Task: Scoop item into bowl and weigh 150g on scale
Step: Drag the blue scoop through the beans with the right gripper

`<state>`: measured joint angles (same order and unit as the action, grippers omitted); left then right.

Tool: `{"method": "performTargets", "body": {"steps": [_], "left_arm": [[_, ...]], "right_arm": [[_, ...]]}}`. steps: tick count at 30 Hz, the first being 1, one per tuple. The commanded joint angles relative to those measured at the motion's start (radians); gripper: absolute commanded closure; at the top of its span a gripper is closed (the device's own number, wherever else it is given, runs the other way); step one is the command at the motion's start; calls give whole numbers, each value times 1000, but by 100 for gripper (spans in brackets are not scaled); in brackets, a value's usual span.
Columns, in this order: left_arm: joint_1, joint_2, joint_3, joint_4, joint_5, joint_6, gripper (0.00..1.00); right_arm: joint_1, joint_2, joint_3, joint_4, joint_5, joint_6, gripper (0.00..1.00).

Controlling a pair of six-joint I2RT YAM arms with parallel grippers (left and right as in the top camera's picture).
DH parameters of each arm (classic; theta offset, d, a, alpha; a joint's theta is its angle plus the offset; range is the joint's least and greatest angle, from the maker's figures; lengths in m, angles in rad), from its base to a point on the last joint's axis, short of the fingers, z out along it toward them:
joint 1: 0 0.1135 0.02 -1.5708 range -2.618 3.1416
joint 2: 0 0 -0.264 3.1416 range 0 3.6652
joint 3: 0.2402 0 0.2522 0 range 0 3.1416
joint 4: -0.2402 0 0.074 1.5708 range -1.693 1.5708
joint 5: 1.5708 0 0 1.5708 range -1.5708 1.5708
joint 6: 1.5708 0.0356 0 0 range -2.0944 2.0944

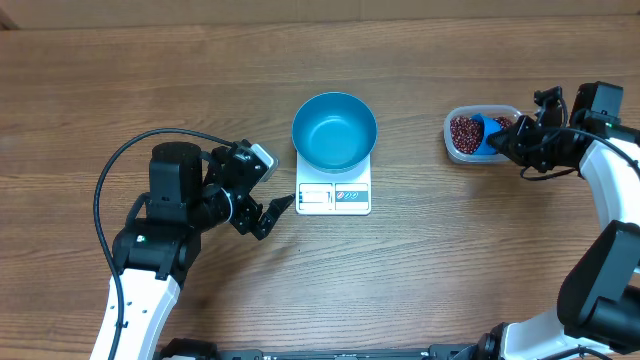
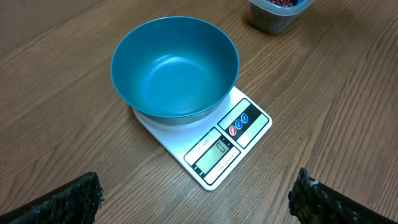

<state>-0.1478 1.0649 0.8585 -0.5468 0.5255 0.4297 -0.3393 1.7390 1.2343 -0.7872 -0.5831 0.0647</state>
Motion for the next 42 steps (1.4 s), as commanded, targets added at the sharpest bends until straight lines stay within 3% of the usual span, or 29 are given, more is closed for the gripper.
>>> {"method": "performTargets", "body": {"steps": [1,28,42], "left_arm": [[8,-5,-5,0,-5,19,0],[8,-5,-5,0,-5,19,0],[8,-5,-5,1,-5,19,0]], "right_arm": [[-5,42,-24,-34,5,53,96],[-14,42,-37,-18,4,145,96],[-144,42,-37,-35,-137,84,96]]}}
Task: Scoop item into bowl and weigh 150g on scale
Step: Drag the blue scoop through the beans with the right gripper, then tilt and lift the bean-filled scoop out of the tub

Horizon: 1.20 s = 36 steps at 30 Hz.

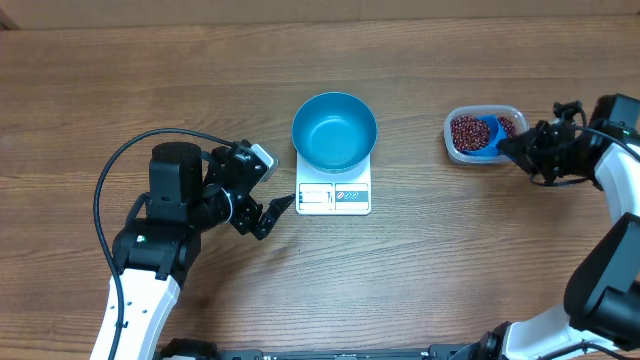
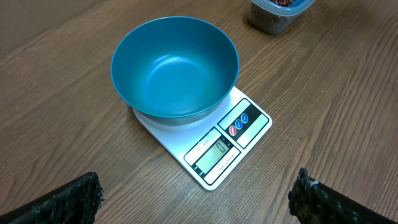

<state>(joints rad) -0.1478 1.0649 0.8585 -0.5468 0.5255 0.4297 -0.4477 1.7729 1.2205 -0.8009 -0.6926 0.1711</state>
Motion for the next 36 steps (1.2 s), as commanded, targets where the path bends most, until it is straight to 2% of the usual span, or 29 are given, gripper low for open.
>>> {"method": "performTargets", "body": {"steps": [1,15,23,36], "left_arm": [[8,-5,-5,1,-5,19,0],[8,-5,-5,1,-5,19,1],[8,-5,-5,1,-5,19,0],[8,-5,-5,1,-5,19,0]], "right_arm": [[-44,8,-23,-24,-27,-23,96],[-72,8,-23,-34,-81,-55,96],[-72,8,-23,-17,-223,-72,96],[-72,8,-23,-17,-312,-83,96]]}}
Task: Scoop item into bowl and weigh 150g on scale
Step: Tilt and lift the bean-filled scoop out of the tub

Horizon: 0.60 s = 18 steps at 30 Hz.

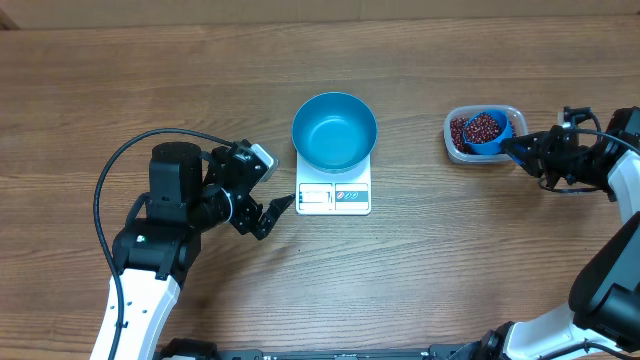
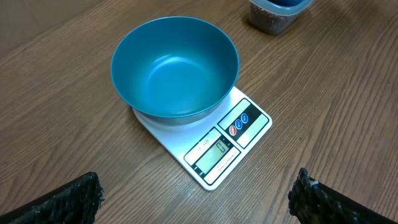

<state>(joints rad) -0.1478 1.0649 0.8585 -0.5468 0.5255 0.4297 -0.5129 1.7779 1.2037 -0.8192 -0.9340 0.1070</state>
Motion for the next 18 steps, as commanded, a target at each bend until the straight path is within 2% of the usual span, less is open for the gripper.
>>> {"method": "performTargets", "body": {"steps": [1,7,14,18], "left_arm": [[8,-5,-5,1,-5,19,0],[8,-5,-5,1,-5,19,0],[8,-5,-5,1,-5,19,0],[8,-5,-5,1,-5,19,1]], "right_arm": [[-7,3,-6,1,-104,-34,96],[-7,3,-6,5,-269,-57,96],[-6,3,-6,7,-299,-61,96],[-6,3,-5,9,-418,-84,96]]}}
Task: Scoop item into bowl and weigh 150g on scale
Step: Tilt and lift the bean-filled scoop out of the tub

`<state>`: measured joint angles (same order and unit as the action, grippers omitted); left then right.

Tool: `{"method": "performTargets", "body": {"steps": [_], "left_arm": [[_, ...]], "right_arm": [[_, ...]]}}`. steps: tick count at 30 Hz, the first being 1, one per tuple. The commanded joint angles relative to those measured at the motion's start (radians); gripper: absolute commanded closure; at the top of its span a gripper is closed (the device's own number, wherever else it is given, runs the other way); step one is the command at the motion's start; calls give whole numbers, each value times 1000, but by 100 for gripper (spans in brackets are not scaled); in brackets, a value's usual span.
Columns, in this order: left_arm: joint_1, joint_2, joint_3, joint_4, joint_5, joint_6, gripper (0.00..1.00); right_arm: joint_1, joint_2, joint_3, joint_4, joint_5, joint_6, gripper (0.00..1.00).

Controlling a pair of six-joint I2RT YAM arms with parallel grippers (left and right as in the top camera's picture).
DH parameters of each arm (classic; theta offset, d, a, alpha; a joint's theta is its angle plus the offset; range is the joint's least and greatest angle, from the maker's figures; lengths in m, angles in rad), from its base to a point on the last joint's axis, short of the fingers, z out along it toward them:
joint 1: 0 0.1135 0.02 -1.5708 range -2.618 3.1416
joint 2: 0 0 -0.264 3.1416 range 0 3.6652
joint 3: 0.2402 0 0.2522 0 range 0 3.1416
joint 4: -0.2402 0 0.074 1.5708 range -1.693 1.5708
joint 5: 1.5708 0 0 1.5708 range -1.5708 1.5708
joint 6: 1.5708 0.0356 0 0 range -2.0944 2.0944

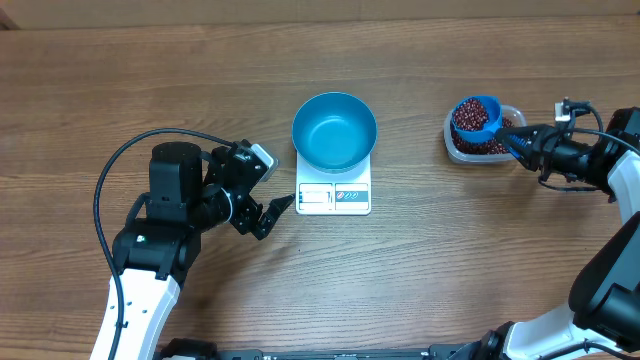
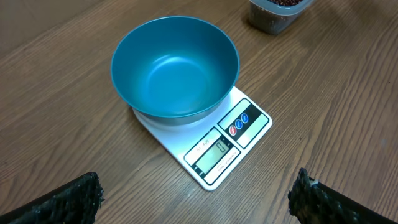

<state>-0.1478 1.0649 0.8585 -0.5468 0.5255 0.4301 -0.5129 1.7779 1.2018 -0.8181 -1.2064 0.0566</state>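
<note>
An empty teal bowl (image 1: 335,130) (image 2: 175,67) stands on a white kitchen scale (image 1: 334,195) (image 2: 227,146) at the table's middle. At the right, a clear tub of red beans (image 1: 480,140) (image 2: 277,12) rests on the table. A blue scoop (image 1: 476,117) heaped with red beans hangs over the tub's left part, its handle held in my right gripper (image 1: 535,141), which is shut on it. My left gripper (image 1: 270,195) (image 2: 196,199) stands open just left of the scale, nothing between its fingers.
A black cable (image 1: 125,165) loops from the left arm over the wooden table (image 1: 200,70).
My right gripper has lifted the bean-filled scoop higher and a little to the left over the tub. The left arm has not moved.
The scoop first lay low in the tub of beans, held by my right gripper. It then sat deeper among the beans, came up filled over the tub, and now hangs higher above the tub's left part. The left gripper stayed open beside the scale throughout.
</note>
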Motion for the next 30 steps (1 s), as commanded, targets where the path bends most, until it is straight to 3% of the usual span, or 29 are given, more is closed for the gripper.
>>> {"method": "performTargets", "body": {"steps": [1,8,22,30], "left_arm": [[8,-5,-5,1,-5,19,0],[8,-5,-5,1,-5,19,1],[8,-5,-5,1,-5,19,1],[8,-5,-5,1,-5,19,1]], "right_arm": [[-6,3,-3,8,-169,-33,96],[-2,-23,-2,8,-279,-32,96],[6,-200,-2,4,-307,26,96],[86,-262,7,18,-306,53,96]]}}
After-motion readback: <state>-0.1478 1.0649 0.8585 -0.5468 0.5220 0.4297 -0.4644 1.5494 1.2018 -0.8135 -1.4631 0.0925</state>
